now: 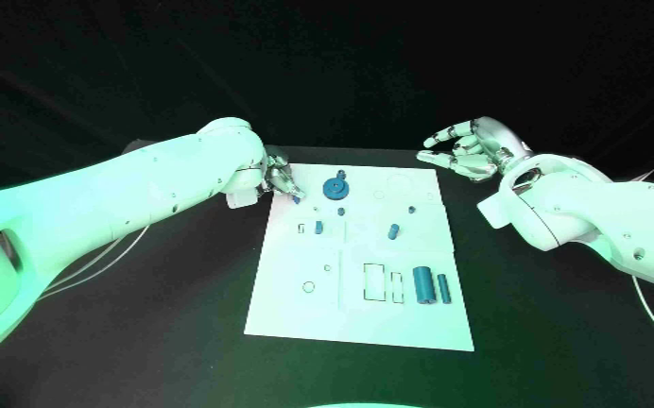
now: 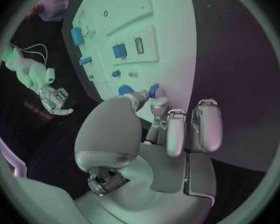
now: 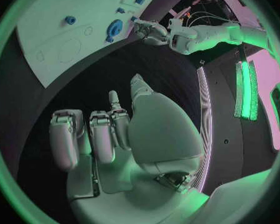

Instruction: Assemble the parts on the task board

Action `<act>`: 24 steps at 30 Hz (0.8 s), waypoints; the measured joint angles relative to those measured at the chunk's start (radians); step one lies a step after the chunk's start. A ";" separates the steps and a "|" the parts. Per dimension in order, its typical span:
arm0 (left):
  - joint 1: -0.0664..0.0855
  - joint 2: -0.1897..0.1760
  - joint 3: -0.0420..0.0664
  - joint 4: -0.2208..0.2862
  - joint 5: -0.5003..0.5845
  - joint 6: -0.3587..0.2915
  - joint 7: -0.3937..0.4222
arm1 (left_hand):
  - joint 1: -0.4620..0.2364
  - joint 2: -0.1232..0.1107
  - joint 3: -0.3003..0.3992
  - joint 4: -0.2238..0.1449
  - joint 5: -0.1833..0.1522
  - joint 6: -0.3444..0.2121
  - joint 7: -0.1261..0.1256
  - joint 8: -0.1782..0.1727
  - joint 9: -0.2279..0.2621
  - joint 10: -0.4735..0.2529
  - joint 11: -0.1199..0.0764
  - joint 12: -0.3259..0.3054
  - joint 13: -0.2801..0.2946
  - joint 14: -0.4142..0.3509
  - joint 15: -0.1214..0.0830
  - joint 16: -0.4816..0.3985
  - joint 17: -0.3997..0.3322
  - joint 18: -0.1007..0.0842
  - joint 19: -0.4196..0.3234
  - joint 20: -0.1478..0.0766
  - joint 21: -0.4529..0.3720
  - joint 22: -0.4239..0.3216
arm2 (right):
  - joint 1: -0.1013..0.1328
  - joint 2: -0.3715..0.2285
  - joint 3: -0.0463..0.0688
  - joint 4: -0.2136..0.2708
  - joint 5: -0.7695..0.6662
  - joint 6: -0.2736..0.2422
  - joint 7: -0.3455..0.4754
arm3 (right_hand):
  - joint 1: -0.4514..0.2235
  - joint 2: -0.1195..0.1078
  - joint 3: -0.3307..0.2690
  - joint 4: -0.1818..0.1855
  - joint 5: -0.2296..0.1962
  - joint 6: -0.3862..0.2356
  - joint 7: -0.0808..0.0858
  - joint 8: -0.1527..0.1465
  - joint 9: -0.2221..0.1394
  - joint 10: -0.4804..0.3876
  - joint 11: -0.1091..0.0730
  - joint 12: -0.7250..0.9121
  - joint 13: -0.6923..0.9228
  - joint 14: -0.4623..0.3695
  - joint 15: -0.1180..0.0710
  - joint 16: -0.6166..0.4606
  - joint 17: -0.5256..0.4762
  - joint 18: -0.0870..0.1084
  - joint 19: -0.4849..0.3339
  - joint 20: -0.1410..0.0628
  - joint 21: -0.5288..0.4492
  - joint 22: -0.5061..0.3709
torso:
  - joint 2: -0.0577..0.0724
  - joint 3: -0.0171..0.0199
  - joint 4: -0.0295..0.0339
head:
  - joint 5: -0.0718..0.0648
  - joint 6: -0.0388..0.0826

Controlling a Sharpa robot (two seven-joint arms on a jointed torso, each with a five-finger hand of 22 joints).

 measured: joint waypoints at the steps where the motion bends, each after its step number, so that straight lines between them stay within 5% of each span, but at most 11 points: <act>1: 0.000 0.000 0.000 -0.001 0.001 0.000 0.000 | 0.005 0.000 0.011 -0.006 0.000 -0.002 -0.002 0.003 0.000 0.000 0.000 0.000 -0.001 0.000 0.000 0.000 0.000 0.000 0.000 0.000 0.000 0.000 | 0.000 0.000 0.000 0.000 0.000 0.000 0.000 | 0.000 0.000 0.000 0.000 0.000 0.000 0.000 0.000 0.000 0.000 0.000 0.000 0.000 0.000 0.000 0.000 0.000 0.000 0.000 0.000 0.000 0.000 | 0.000 -0.0001 0.0001 | 0.000 -0.001; 5: 0.000 0.000 -0.001 -0.003 0.005 -0.001 0.001 | 0.015 0.003 0.051 -0.024 -0.004 -0.009 -0.002 0.008 0.000 0.000 0.000 0.000 -0.002 0.000 0.000 0.000 0.000 0.000 0.002 -0.002 0.000 0.000 | 0.000 0.000 0.000 0.000 0.000 0.000 0.000 | 0.000 0.000 0.000 0.000 0.000 0.000 0.000 0.000 0.000 0.000 0.000 0.000 0.000 0.000 0.000 0.000 0.000 0.000 0.000 0.000 0.000 0.000 | -0.001 -0.0005 0.0006 | -0.002 -0.005; 13: 0.000 -0.001 -0.004 -0.007 0.021 -0.003 0.001 | 0.028 0.000 0.106 0.006 -0.002 -0.021 0.001 0.035 0.008 0.004 -0.004 0.000 -0.008 0.000 0.000 0.000 0.000 0.000 0.004 -0.004 0.000 0.000 | 0.000 0.000 0.000 0.000 0.000 0.000 0.000 | -0.004 0.004 0.000 0.000 0.000 0.000 0.000 0.000 0.000 0.000 0.000 0.000 0.000 0.000 0.000 0.000 0.000 0.000 0.000 0.000 0.000 0.000 | -0.001 -0.0010 0.0009 | -0.001 -0.003; 18: 0.000 -0.017 -0.005 0.006 0.041 -0.006 0.001 | 0.003 -0.022 0.120 0.020 0.004 -0.023 0.002 0.055 0.037 0.013 -0.005 0.000 -0.008 0.000 0.000 0.000 0.000 0.000 0.004 -0.004 0.000 0.000 | 0.000 0.000 0.000 -0.001 0.001 0.000 0.001 | -0.004 0.004 0.000 0.000 0.000 0.000 0.000 0.004 0.000 0.000 0.000 0.000 0.000 0.000 0.000 0.000 0.001 0.000 0.000 0.000 0.000 0.000 | -0.002 -0.0011 0.0007 | 0.000 -0.001; 19: -0.001 -0.022 -0.005 0.013 0.046 -0.007 0.001 | -0.011 -0.025 0.174 -0.031 0.004 -0.023 0.002 0.055 0.038 0.013 -0.005 0.000 -0.008 0.000 0.000 0.000 0.000 0.000 0.004 -0.004 0.000 0.000 | -0.001 0.000 0.000 -0.001 0.001 0.000 0.001 | -0.004 0.004 0.000 0.000 0.000 0.000 0.000 0.004 0.000 0.000 0.000 0.000 0.000 0.000 0.000 0.000 0.001 0.000 0.000 0.000 0.000 0.000 | -0.002 -0.0009 0.0008 | 0.000 -0.001; 20: -0.001 -0.031 -0.003 0.024 0.055 -0.009 0.001 | -0.021 -0.030 0.189 -0.040 0.004 -0.025 0.004 0.059 0.038 0.013 -0.005 -0.005 -0.011 0.000 0.000 0.000 0.000 0.000 0.004 -0.004 0.000 0.000 | -0.001 -0.001 0.000 -0.001 0.001 0.000 0.001 | -0.004 0.004 -0.002 0.002 0.000 0.000 0.000 0.004 0.000 0.000 0.000 0.000 0.000 0.000 0.000 0.000 0.001 0.000 0.000 0.000 0.000 0.000 | -0.002 -0.0007 0.0008 | 0.000 -0.001; 24: -0.001 -0.068 -0.001 0.076 0.086 -0.021 0.002 | -0.046 -0.039 0.200 -0.030 0.004 -0.025 0.004 0.076 0.046 0.009 -0.009 -0.034 -0.047 0.000 0.000 0.000 0.000 0.000 0.004 -0.004 0.000 0.000 | -0.001 -0.002 0.000 -0.002 0.001 0.000 0.001 | -0.004 0.004 -0.003 0.003 0.000 0.000 0.000 0.004 0.001 0.000 0.000 0.000 0.000 0.000 0.000 0.000 0.001 0.000 0.000 0.000 0.000 0.000 | -0.002 -0.0006 0.0012 | 0.001 -0.001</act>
